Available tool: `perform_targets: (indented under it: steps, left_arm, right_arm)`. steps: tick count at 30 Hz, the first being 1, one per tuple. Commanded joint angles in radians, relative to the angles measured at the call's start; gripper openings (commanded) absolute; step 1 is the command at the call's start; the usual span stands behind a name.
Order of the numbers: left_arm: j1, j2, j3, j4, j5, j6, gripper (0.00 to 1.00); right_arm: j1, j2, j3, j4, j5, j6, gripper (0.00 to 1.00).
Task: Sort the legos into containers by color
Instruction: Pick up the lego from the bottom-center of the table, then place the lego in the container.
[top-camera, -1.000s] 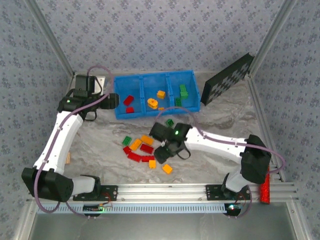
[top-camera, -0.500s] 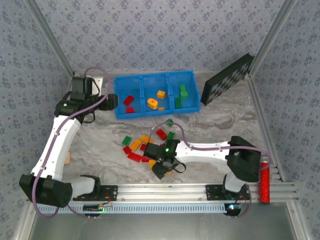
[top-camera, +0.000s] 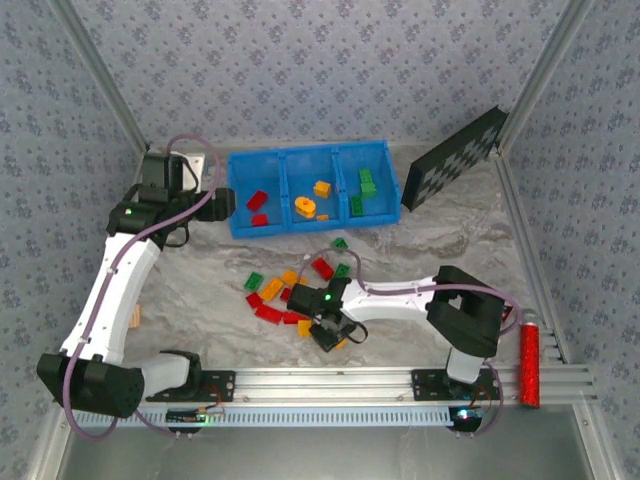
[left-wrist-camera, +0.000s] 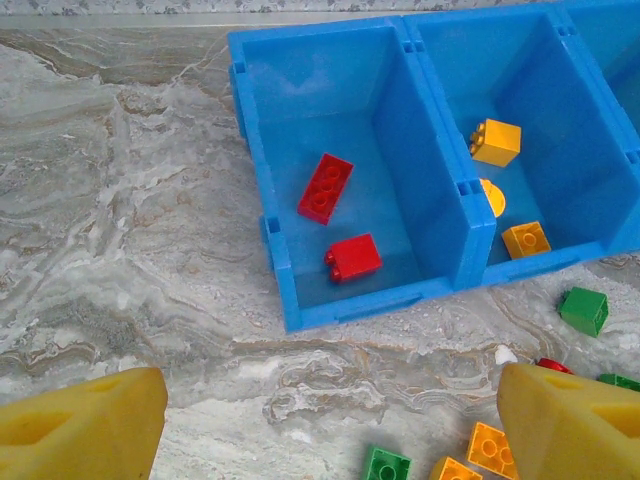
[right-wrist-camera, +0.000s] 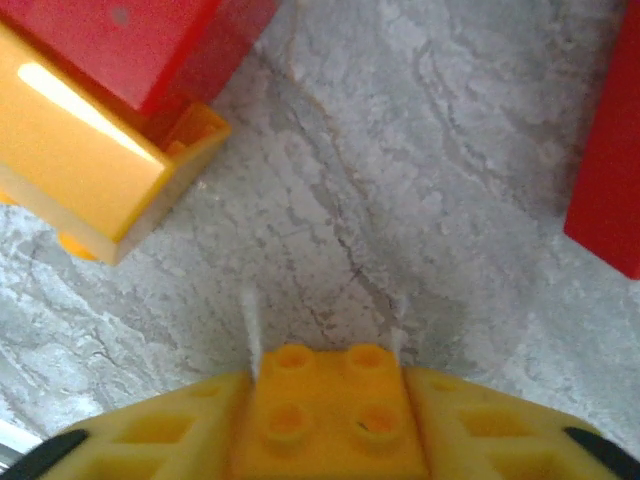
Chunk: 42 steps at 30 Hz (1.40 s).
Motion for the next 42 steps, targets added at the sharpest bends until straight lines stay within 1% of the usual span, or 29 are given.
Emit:
perform_targets:
  steps: [1, 3, 5, 9, 13, 15, 17, 20, 22, 26, 29, 32, 35, 39, 42]
  left_arm:
    - [-0.007, 0.003, 0.004, -0.02, -0.017, 0.019, 0.86]
    - [-0.007, 0.007, 0.007, -0.024, -0.019, 0.021, 0.86]
    - [-0.005, 0.01, 0.015, -0.031, -0.025, 0.023, 0.86]
    - [-0.005, 0.018, 0.028, -0.037, -0.042, 0.032, 0.86]
    - [-0.005, 0.025, 0.033, -0.044, -0.057, 0.039, 0.87]
    - [-0.004, 0.029, 0.03, -0.041, -0.067, 0.042, 0.87]
    - [-0.002, 0.039, 0.033, -0.047, -0.071, 0.043, 0.87]
    - [-0.002, 0.044, 0.041, -0.058, -0.073, 0.047, 0.87]
    - [-0.002, 0.038, 0.039, -0.058, -0.076, 0.049, 0.87]
    - [-0.002, 0.027, 0.021, -0.053, -0.076, 0.05, 0.87]
    - [-0.003, 0.025, 0.012, -0.059, -0.08, 0.051, 0.88]
    - [-0.002, 0.017, 0.021, -0.078, -0.088, 0.052, 0.88]
    - [-0.002, -0.006, 0.022, -0.075, -0.097, 0.051, 0.88]
    - [-0.002, -0.016, 0.042, -0.091, -0.104, 0.058, 0.89]
    - [-0.002, -0.012, 0.05, -0.101, -0.118, 0.064, 0.89]
  right_arm:
    - [-0.01, 0.005, 0.007, -0.026, -0.023, -0.018, 0.36]
    - [-0.025, -0.009, 0.03, -0.07, -0.043, -0.038, 0.33]
    - [-0.066, -0.025, 0.074, -0.112, -0.042, -0.071, 0.31]
    - [-0.214, -0.035, 0.237, -0.172, -0.043, -0.164, 0.29]
    - [-0.362, 0.043, 0.467, -0.161, -0.012, -0.264, 0.28]
    - [-0.423, 0.122, 0.601, -0.124, 0.019, -0.311, 0.28]
    - [-0.465, 0.207, 0.713, -0.072, 0.05, -0.341, 0.28]
    - [-0.52, 0.364, 0.879, 0.004, 0.083, -0.365, 0.28]
    - [-0.546, 0.481, 1.005, 0.012, 0.091, -0.372, 0.28]
    - [-0.59, 0.695, 1.28, -0.002, 0.063, -0.357, 0.28]
    - [-0.617, 0.799, 1.407, -0.012, 0.045, -0.325, 0.29]
    - [-0.629, 0.853, 1.448, -0.004, 0.023, -0.311, 0.34]
    - [-0.632, 0.869, 1.443, 0.002, 0.015, -0.307, 0.4]
    - [-0.628, 0.833, 1.386, 0.038, 0.007, -0.312, 0.46]
    - [-0.625, 0.808, 1.384, 0.036, 0.003, -0.321, 0.5]
